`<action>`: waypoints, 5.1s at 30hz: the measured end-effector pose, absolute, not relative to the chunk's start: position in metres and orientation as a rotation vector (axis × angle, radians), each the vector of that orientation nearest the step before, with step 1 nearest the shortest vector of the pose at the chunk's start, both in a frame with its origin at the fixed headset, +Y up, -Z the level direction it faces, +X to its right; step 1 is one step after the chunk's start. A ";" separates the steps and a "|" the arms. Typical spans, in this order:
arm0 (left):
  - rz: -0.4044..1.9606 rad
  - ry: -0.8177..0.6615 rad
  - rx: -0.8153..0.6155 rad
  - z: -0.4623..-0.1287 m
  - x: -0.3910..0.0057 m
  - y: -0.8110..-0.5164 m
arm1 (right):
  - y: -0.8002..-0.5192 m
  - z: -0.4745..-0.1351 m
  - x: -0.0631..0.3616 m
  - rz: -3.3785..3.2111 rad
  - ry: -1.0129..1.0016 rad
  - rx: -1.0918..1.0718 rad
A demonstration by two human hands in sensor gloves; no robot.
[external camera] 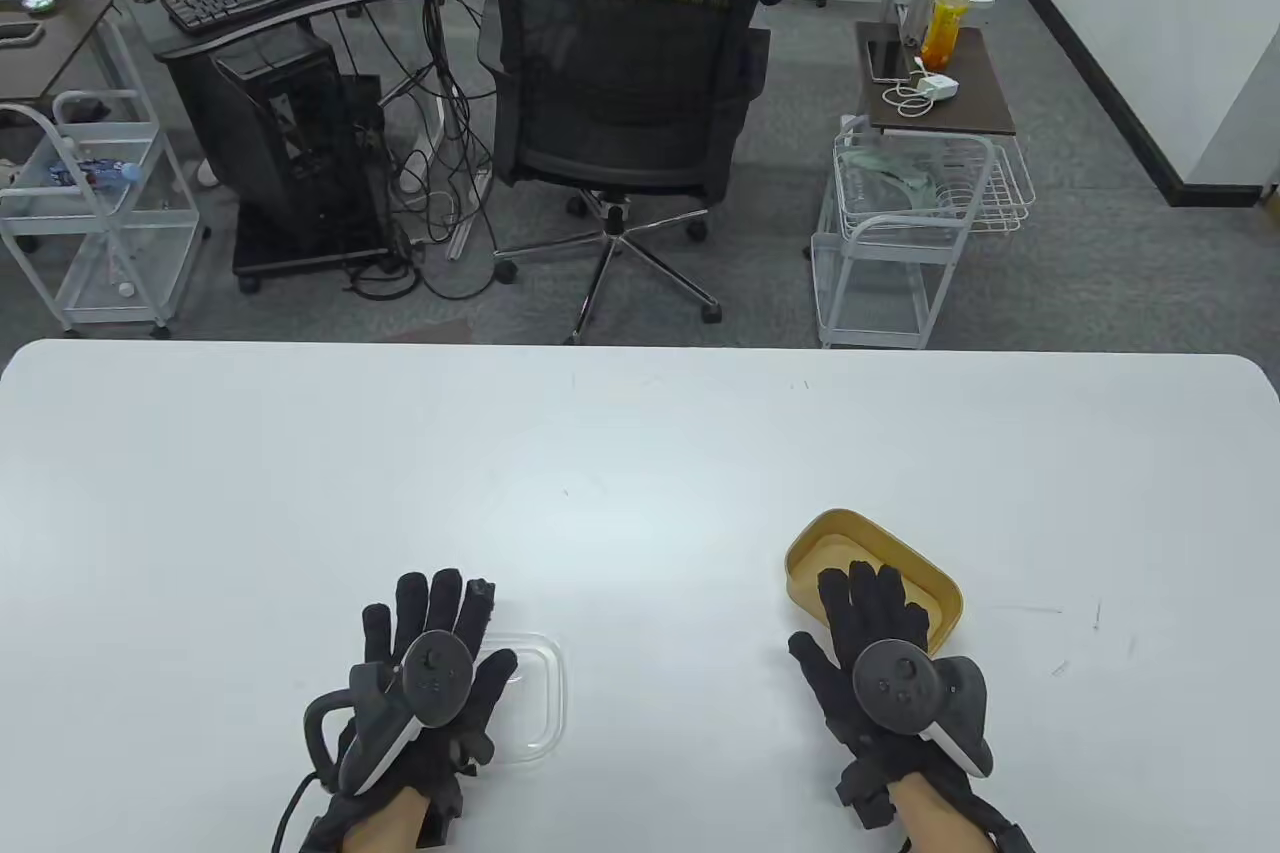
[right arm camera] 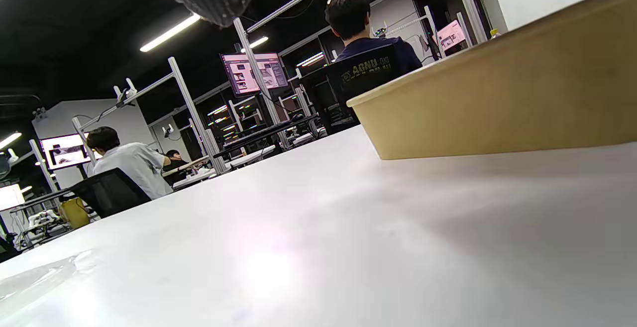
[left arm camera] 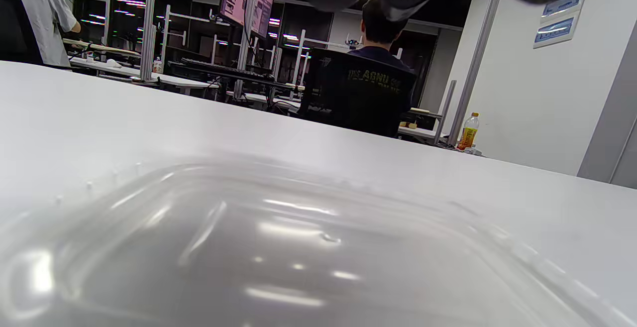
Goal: Cover the takeout box
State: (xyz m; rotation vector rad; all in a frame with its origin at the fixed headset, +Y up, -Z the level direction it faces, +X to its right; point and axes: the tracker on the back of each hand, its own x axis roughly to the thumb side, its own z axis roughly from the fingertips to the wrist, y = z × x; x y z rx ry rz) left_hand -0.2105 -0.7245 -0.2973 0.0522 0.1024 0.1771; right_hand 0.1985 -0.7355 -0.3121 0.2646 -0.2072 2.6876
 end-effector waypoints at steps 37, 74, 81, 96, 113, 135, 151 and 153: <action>0.185 0.123 0.054 -0.298 -0.215 -0.727 | -0.728 -0.316 0.210 2.680 -0.280 0.133; 0.202 0.144 0.054 -0.299 -0.220 -0.726 | -0.741 -0.338 0.275 2.682 -0.018 -0.657; 0.199 0.139 0.064 -0.298 -0.221 -0.726 | -0.728 -0.336 0.239 2.738 -0.112 -0.431; 0.201 0.131 0.066 -0.298 -0.220 -0.726 | -0.732 -0.329 0.157 2.836 -0.052 0.019; 0.197 0.127 0.057 -0.298 -0.217 -0.727 | -0.744 -0.330 0.138 2.845 0.024 0.114; 0.189 0.114 0.046 -0.298 -0.211 -0.727 | -0.736 -0.321 0.151 2.819 -0.095 0.180; 0.193 0.106 0.052 -0.298 -0.209 -0.727 | -0.722 -0.309 0.194 2.768 -0.262 0.198; 0.192 0.104 0.052 -0.298 -0.209 -0.727 | -0.724 -0.309 0.198 2.761 -0.250 0.191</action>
